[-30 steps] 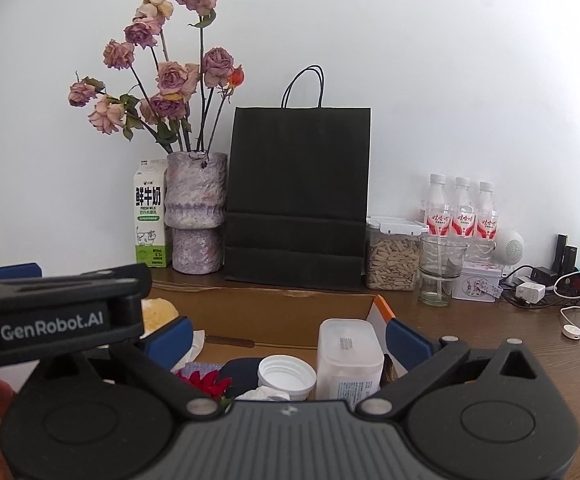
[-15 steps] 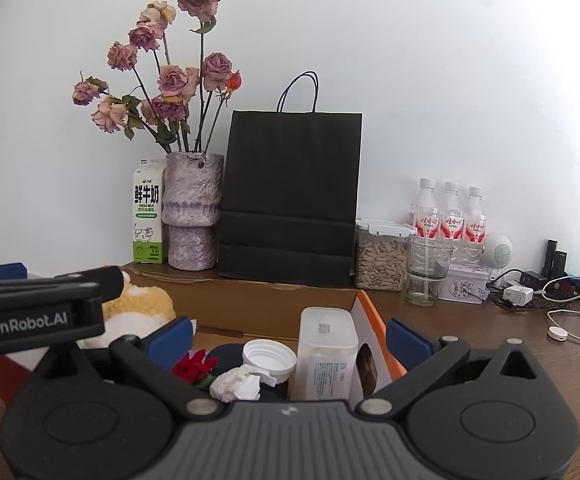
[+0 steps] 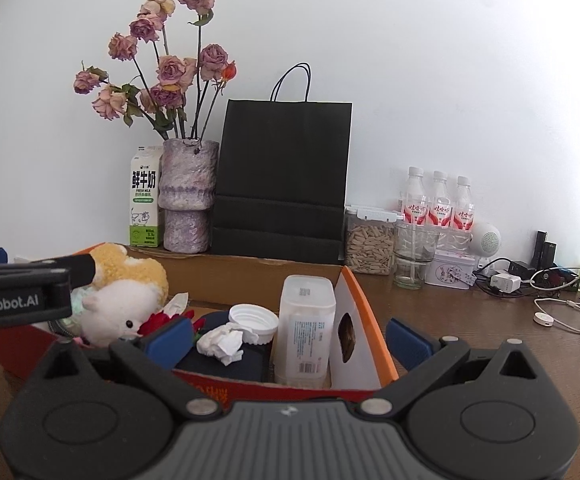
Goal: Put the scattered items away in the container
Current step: 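Withdraw both grippers from the box toward the caps beside it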
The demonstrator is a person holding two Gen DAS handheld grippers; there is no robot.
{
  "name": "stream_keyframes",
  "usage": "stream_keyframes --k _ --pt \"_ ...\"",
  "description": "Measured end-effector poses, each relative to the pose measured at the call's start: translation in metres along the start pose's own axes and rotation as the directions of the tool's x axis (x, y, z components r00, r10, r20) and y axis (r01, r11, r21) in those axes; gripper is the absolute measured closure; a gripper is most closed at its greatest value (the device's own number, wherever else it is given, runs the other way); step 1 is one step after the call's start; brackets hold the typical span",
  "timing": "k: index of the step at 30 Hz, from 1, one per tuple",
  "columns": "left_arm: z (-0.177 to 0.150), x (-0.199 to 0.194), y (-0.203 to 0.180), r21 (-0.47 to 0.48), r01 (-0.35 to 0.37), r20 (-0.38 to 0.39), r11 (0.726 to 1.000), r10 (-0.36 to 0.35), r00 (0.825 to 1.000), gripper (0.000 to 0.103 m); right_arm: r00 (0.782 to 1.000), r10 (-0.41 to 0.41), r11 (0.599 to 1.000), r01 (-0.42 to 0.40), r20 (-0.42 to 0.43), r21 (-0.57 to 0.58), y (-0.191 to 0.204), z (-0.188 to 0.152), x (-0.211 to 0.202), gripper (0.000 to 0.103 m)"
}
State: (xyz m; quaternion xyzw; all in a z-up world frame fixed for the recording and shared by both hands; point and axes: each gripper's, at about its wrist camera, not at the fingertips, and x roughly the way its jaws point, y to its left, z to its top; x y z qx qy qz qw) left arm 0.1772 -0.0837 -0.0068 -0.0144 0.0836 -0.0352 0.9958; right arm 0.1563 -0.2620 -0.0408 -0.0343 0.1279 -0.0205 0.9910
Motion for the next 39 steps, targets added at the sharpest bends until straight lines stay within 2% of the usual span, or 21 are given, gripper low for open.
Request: stream_keyframes --k 7,13,15,22,26,29,31,33,34,39 --pt "-0.007 -0.014 -0.001 0.018 -0.005 -0.016 1.000 0.005 1.000 0.000 1.000 0.009 1.000 -0.009 -0.015 0.008 -0.005 -0.008 -0.018 0.000" --pt "-0.014 -0.028 0.005 0.005 -0.010 -0.038 1.000 0.010 0.999 0.000 0.996 0.024 0.997 -0.016 -0.092 0.082 -0.020 -0.013 -0.022 0.000" --pt "-0.014 -0.027 0.007 0.001 -0.016 -0.063 1.000 0.016 0.998 0.000 0.993 0.019 0.997 -0.010 -0.121 0.079 -0.021 -0.015 -0.022 0.000" --pt "-0.018 -0.027 0.015 -0.037 0.045 -0.157 0.998 -0.050 0.986 0.000 0.981 0.014 0.995 0.006 -0.193 0.104 -0.029 -0.022 -0.024 0.000" --pt "-0.022 -0.024 0.017 -0.046 0.069 -0.243 0.997 -0.078 0.967 0.000 0.968 0.010 0.994 0.019 -0.252 0.110 -0.032 -0.025 -0.017 0.000" --pt "-0.026 -0.019 0.019 -0.066 0.078 -0.315 0.995 -0.095 0.944 0.000 0.957 0.008 0.994 0.023 -0.290 0.103 -0.031 -0.026 -0.011 0.000" --pt "-0.030 -0.013 0.019 -0.067 0.083 -0.379 0.994 -0.102 0.920 0.000 0.947 0.008 0.995 0.025 -0.322 0.098 -0.031 -0.028 -0.007 0.000" --pt "-0.035 -0.004 0.019 -0.069 0.095 -0.457 0.993 -0.116 0.882 0.000 0.937 0.008 0.995 0.028 -0.349 0.099 -0.031 -0.030 -0.003 0.000" --pt "-0.037 -0.003 0.019 -0.081 0.104 -0.467 0.991 -0.130 0.875 0.000 0.933 0.007 0.994 0.032 -0.360 0.100 -0.031 -0.031 -0.001 0.000" --pt "-0.039 -0.003 0.015 -0.056 0.117 -0.476 0.992 -0.130 0.870 0.000 0.912 0.008 0.993 0.040 -0.411 0.107 -0.033 -0.034 0.008 0.000"
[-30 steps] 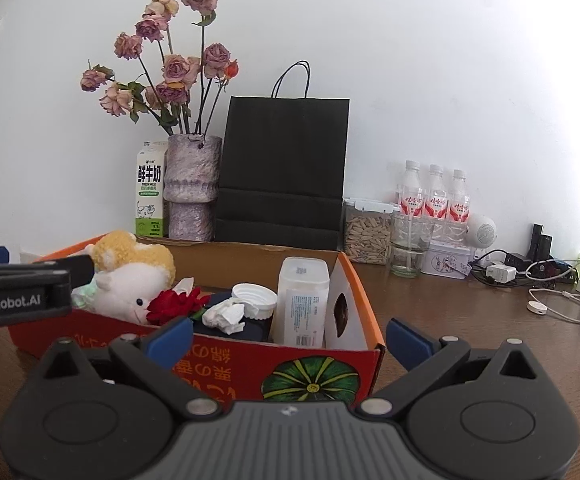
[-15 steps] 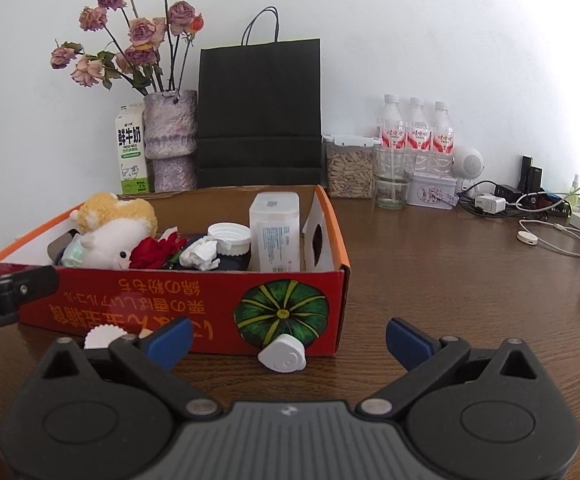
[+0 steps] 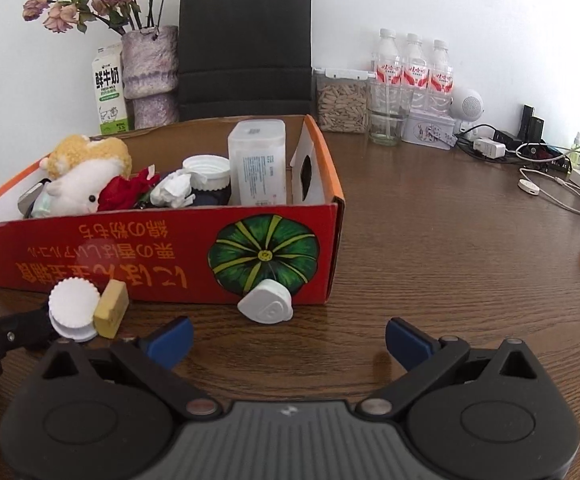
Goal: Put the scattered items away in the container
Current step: 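Withdraw both grippers from the box toward the caps beside it, then grasp the ridged white cap with the left gripper while the right gripper grasps the heart-shaped white cap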
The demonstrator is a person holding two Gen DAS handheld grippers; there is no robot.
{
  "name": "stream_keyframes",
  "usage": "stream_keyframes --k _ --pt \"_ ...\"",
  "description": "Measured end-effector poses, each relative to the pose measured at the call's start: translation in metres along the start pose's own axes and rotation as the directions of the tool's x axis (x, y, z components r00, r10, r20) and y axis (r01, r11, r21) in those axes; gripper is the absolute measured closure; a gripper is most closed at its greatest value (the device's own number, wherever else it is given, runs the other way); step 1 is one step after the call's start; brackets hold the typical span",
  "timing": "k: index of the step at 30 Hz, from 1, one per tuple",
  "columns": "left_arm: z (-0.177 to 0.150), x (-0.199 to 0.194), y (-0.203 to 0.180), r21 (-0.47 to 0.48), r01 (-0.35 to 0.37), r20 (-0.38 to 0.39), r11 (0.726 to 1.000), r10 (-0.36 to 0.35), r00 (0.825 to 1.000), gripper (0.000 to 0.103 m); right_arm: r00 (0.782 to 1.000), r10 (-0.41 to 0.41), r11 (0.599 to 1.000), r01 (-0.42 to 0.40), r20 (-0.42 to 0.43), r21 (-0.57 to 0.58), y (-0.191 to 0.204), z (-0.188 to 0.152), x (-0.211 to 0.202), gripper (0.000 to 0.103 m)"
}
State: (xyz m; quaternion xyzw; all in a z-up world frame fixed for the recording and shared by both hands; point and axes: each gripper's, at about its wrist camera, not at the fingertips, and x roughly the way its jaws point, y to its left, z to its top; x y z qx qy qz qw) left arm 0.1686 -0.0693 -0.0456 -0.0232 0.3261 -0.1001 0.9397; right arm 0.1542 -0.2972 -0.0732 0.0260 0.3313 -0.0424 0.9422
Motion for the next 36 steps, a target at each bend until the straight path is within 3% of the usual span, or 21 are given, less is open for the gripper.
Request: stream_keyframes --k 8,11,14,17,20,28,31,33,36 --pt "0.001 0.000 -0.002 0.008 -0.002 -0.002 1.000 0.002 1.000 0.000 1.000 0.004 1.000 -0.004 0.028 -0.006 0.000 0.000 -0.006 0.005" --pt "0.002 -0.003 -0.001 0.000 0.006 0.013 1.000 -0.006 1.000 0.000 0.999 -0.005 1.000 0.005 0.047 -0.003 0.000 0.003 -0.005 0.014" --pt "0.002 -0.006 -0.004 0.016 0.016 0.032 1.000 -0.016 0.999 0.000 1.000 0.008 1.000 -0.008 0.022 0.001 -0.001 0.009 0.004 0.033" --pt "0.001 -0.010 -0.011 0.050 0.013 0.065 0.999 -0.017 0.998 0.000 0.998 0.046 0.999 -0.045 0.039 -0.016 0.002 0.011 0.004 0.076" --pt "0.001 -0.013 -0.021 0.095 -0.005 0.098 0.995 -0.005 0.995 0.000 0.994 0.081 0.997 -0.080 0.067 -0.012 0.001 0.009 -0.001 0.075" --pt "0.000 -0.016 -0.055 0.266 -0.036 0.147 0.963 -0.003 0.989 0.001 0.989 0.078 0.997 -0.081 0.124 0.015 -0.003 0.007 -0.010 0.075" --pt "0.000 -0.014 -0.065 0.325 -0.078 0.154 0.943 0.029 0.988 0.008 0.986 0.085 0.996 -0.087 0.144 0.005 -0.002 0.005 -0.014 0.075" --pt "-0.001 -0.012 -0.066 0.342 -0.082 0.149 0.936 0.032 0.988 0.018 0.984 0.087 0.996 -0.089 0.158 0.001 -0.002 0.004 -0.017 0.075" --pt "-0.001 -0.009 -0.066 0.360 -0.077 0.133 0.930 0.030 0.991 0.025 0.981 0.094 0.996 -0.094 0.171 -0.007 0.000 0.003 -0.021 0.075"
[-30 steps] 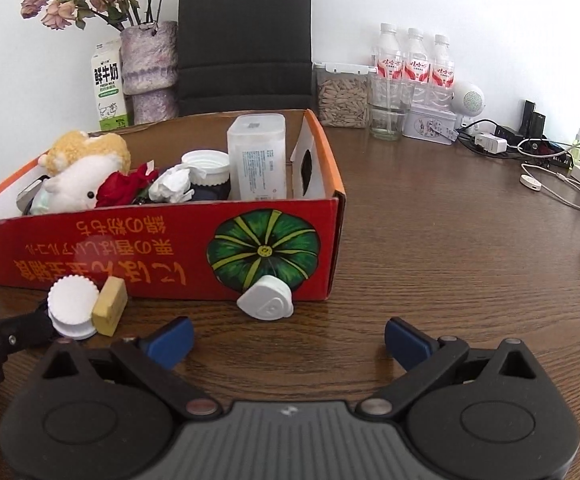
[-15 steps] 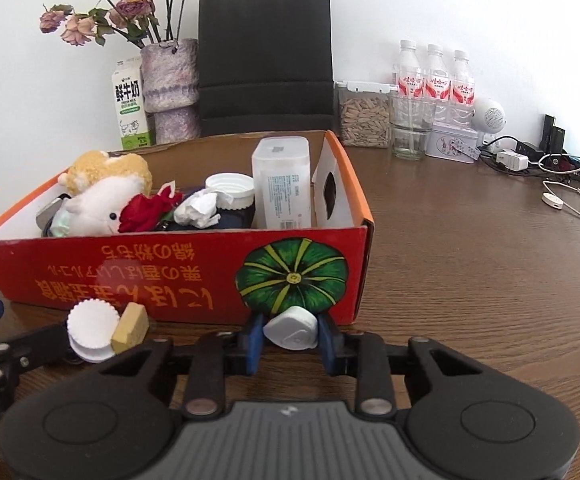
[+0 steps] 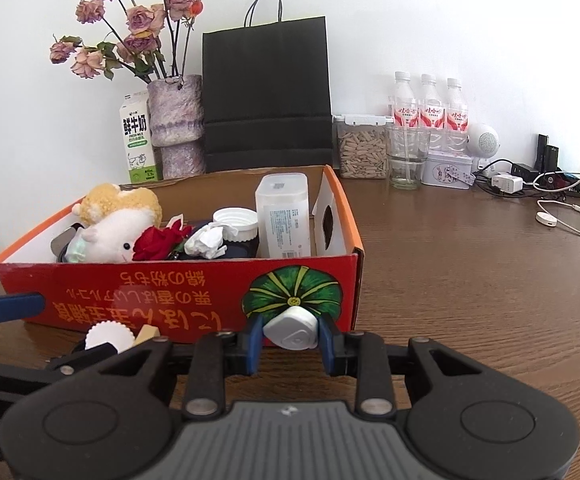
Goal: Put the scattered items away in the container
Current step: 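Grasp the ridged white cap with the left gripper while the right gripper grasps the heart-shaped white cap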
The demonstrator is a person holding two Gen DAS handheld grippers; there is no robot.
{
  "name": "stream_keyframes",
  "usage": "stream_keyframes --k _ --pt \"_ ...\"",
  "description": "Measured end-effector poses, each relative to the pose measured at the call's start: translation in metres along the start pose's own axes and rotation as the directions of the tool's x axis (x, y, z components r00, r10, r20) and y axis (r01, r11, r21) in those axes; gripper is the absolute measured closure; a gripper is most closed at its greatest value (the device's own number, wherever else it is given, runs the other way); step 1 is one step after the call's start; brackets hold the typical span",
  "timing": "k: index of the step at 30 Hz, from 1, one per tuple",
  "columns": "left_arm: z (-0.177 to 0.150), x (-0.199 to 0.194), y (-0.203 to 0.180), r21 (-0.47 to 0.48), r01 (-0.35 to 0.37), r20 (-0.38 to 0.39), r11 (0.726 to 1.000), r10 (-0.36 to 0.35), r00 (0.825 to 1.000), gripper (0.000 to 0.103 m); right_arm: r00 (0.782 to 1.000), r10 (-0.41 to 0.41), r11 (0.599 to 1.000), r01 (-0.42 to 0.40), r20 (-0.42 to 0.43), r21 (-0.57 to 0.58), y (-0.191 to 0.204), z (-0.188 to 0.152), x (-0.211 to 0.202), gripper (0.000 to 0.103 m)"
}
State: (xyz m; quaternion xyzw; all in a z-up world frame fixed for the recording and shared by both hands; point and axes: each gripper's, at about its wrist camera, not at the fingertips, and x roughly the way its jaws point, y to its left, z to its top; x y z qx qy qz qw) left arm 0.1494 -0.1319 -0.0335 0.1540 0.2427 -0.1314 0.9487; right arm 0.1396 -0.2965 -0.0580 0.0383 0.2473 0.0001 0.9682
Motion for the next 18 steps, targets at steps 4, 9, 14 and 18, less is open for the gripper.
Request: stream_keyframes --k 4,9,14,18 --pt "0.000 0.001 -0.002 0.026 0.025 -0.009 0.999 -0.025 1.000 0.026 1.000 0.014 1.000 -0.014 0.015 -0.009 0.001 -0.001 -0.004 0.075" --pt "0.003 0.003 -0.008 0.083 0.040 -0.020 0.996 -0.038 0.999 0.038 1.000 0.016 1.000 -0.016 0.020 0.000 0.000 -0.001 -0.006 0.075" --pt "0.004 0.005 -0.010 0.121 0.072 -0.036 0.990 -0.068 0.997 0.053 1.000 0.021 1.000 -0.021 0.021 0.008 -0.002 -0.001 -0.007 0.075" --pt "0.006 0.005 -0.011 0.156 0.089 -0.044 0.984 -0.083 0.996 0.055 0.999 0.025 1.000 -0.025 0.023 0.003 -0.001 -0.002 -0.008 0.075"
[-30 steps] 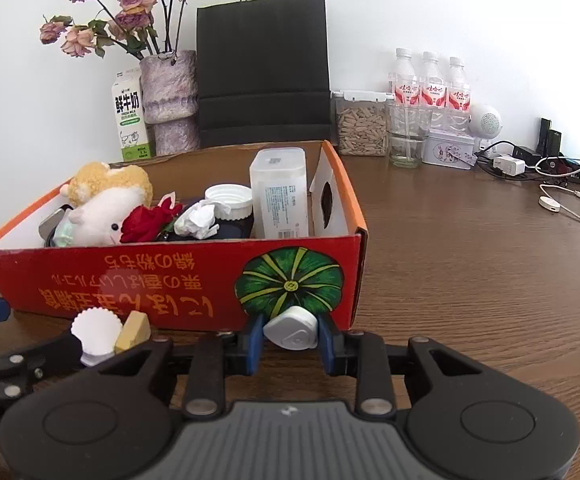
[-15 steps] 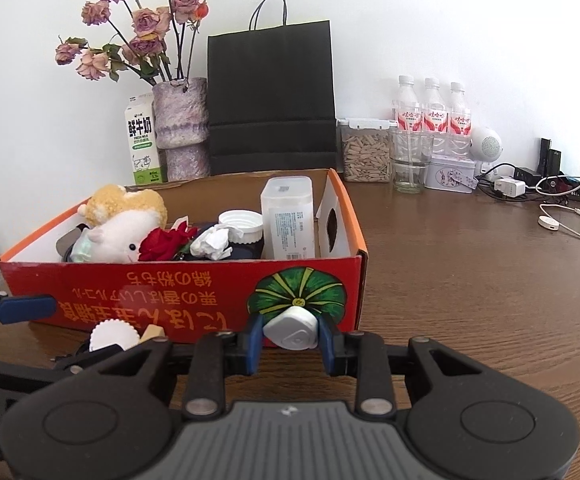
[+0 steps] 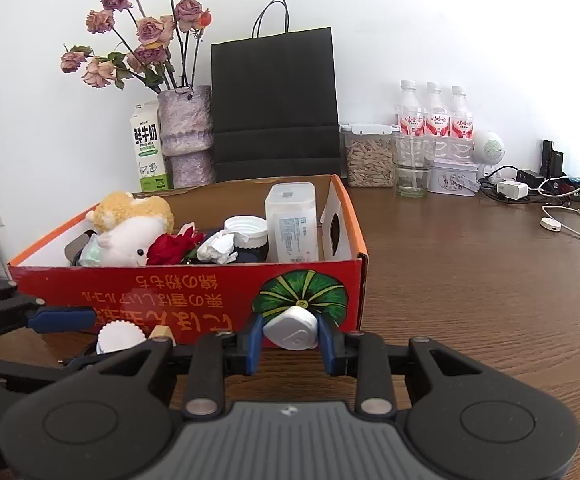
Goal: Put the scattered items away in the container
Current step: 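Grasp the ridged white cap with the left gripper while the right gripper grasps the heart-shaped white cap, then carry both white caps over the box with both grippers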
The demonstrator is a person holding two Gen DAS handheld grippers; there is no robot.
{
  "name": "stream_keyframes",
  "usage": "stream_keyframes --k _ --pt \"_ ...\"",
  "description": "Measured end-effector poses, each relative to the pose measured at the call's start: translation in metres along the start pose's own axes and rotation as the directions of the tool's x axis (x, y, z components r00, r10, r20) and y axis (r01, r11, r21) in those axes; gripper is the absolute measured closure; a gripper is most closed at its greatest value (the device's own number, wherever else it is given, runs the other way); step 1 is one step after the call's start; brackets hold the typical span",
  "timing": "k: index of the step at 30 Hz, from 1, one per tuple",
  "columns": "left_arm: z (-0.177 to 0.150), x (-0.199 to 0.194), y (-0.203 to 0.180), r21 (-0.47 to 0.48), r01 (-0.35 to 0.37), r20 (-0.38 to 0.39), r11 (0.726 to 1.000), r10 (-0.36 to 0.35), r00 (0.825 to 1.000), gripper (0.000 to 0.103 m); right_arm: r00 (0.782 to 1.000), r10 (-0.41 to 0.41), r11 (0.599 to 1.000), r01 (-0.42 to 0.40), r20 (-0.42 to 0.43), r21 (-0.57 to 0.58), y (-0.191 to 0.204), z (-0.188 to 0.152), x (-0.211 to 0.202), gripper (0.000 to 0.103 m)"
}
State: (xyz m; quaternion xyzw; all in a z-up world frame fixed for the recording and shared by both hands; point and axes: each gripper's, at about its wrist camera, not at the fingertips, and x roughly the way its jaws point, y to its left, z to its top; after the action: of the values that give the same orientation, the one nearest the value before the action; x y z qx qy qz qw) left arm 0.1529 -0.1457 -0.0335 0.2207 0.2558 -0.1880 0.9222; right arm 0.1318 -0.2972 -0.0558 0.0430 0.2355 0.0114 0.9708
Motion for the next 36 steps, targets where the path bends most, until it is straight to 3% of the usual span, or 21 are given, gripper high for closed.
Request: stream_keyframes --k 7,16,21,36 --pt "0.002 0.006 0.008 -0.003 0.042 -0.015 0.999 -0.042 0.999 0.041 1.000 0.001 1.000 -0.001 0.002 0.000 0.000 0.000 0.000 0.075" --pt "0.001 0.014 0.014 -0.052 0.118 -0.048 0.992 -0.121 0.992 0.054 1.000 0.003 1.000 -0.003 0.002 -0.005 0.002 0.000 -0.001 0.075" --pt "-0.002 0.011 0.015 -0.070 0.116 -0.043 0.991 -0.119 0.992 0.062 1.000 0.008 1.000 -0.008 0.003 -0.012 0.004 -0.001 -0.002 0.075" --pt "-0.002 -0.008 0.027 -0.155 0.078 0.004 0.985 -0.079 0.997 0.063 0.999 0.037 0.998 -0.036 0.017 -0.047 0.009 -0.001 -0.005 0.075"
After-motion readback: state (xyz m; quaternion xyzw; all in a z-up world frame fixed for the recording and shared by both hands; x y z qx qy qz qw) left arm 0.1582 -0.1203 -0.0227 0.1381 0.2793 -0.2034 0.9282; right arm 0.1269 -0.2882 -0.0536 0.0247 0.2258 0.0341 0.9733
